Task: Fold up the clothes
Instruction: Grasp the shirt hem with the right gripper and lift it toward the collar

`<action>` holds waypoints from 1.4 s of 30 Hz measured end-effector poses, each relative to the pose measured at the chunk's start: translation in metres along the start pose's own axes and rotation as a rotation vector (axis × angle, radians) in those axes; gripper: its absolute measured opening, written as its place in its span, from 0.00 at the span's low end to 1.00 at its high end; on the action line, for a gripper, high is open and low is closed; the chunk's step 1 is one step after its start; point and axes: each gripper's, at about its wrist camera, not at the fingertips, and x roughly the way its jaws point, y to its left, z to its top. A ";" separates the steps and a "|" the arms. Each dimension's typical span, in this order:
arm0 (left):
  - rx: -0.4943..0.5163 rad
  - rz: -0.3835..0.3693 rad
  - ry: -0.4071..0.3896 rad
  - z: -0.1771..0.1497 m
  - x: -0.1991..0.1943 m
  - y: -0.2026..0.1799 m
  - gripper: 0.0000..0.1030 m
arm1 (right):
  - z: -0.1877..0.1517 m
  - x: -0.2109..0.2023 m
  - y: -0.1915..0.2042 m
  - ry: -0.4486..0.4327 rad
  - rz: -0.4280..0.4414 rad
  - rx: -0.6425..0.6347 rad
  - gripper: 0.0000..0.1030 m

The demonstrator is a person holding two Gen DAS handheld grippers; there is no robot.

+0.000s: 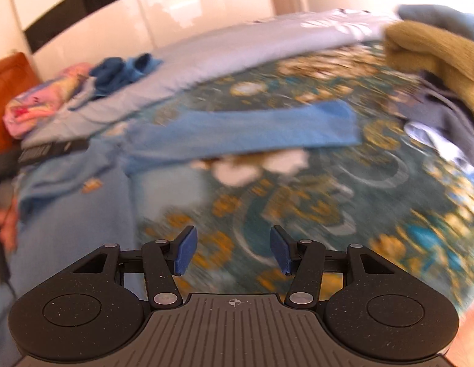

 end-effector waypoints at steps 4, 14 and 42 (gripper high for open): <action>0.071 0.216 0.003 -0.013 -0.027 0.045 0.56 | 0.031 0.033 0.036 0.017 0.160 -0.020 0.48; -0.035 0.333 0.251 -0.066 -0.005 0.132 0.58 | 0.079 0.165 0.127 0.204 0.408 0.106 0.48; -0.228 0.370 0.183 -0.061 -0.045 0.161 0.65 | 0.081 0.172 0.096 0.128 0.215 0.291 0.04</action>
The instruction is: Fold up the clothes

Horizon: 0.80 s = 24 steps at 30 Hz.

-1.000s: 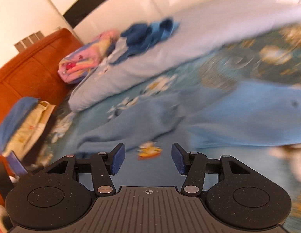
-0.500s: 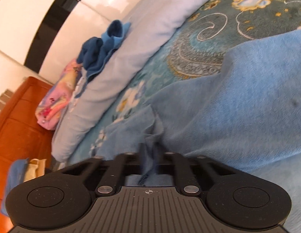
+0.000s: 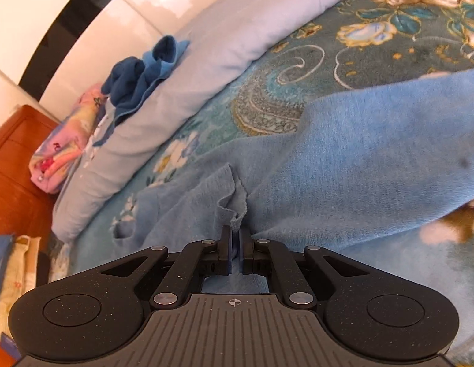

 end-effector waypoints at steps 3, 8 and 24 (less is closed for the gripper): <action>-0.049 -0.002 -0.039 0.003 -0.027 0.015 0.68 | -0.003 -0.033 -0.001 -0.058 -0.019 -0.096 0.18; -0.144 0.072 -0.092 0.007 -0.067 0.057 0.70 | 0.000 -0.105 -0.068 -0.220 -0.173 -0.002 0.25; -0.236 0.148 -0.127 0.021 -0.098 0.076 0.73 | 0.019 -0.133 -0.197 -0.449 -0.282 0.441 0.08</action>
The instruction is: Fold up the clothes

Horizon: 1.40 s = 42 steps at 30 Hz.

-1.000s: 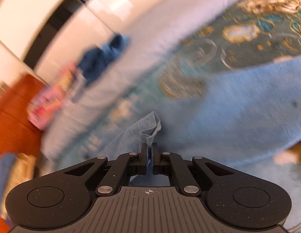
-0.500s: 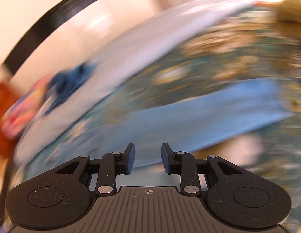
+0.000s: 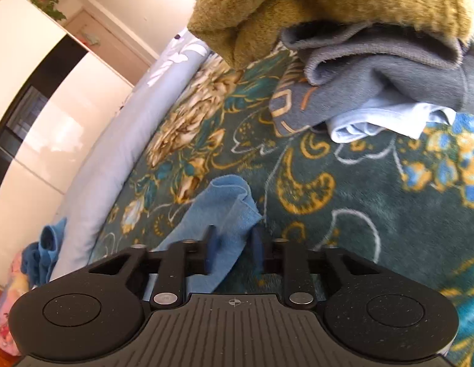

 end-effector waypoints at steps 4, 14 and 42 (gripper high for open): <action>0.012 -0.020 -0.003 -0.002 0.000 -0.006 0.73 | 0.006 0.000 0.009 -0.013 0.045 -0.047 0.03; -0.036 -0.053 0.019 -0.007 -0.002 0.011 0.73 | -0.013 -0.034 0.126 -0.021 0.297 -0.311 0.03; -0.053 -0.251 0.127 -0.025 0.005 0.001 0.73 | -0.259 -0.061 0.265 0.453 0.518 -0.799 0.29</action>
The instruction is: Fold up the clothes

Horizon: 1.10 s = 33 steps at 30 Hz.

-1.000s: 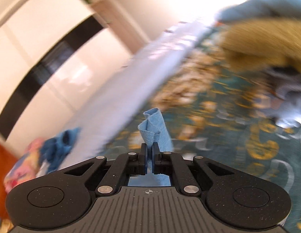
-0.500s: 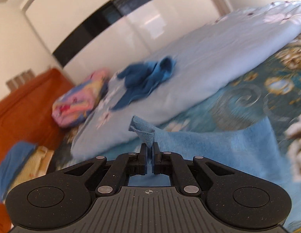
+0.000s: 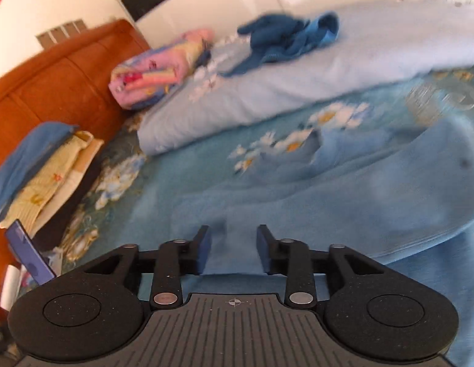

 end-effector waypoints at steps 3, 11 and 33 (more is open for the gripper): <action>-0.012 -0.097 0.018 0.011 0.022 -0.022 0.73 | -0.001 -0.034 -0.026 -0.054 -0.028 0.063 0.31; 0.024 -0.219 0.124 0.023 0.092 -0.092 0.73 | -0.034 -0.129 -0.096 -0.148 -0.143 0.149 0.43; -0.112 -0.221 0.020 0.026 0.119 -0.107 0.00 | -0.084 -0.183 -0.183 -0.261 -0.238 0.357 0.47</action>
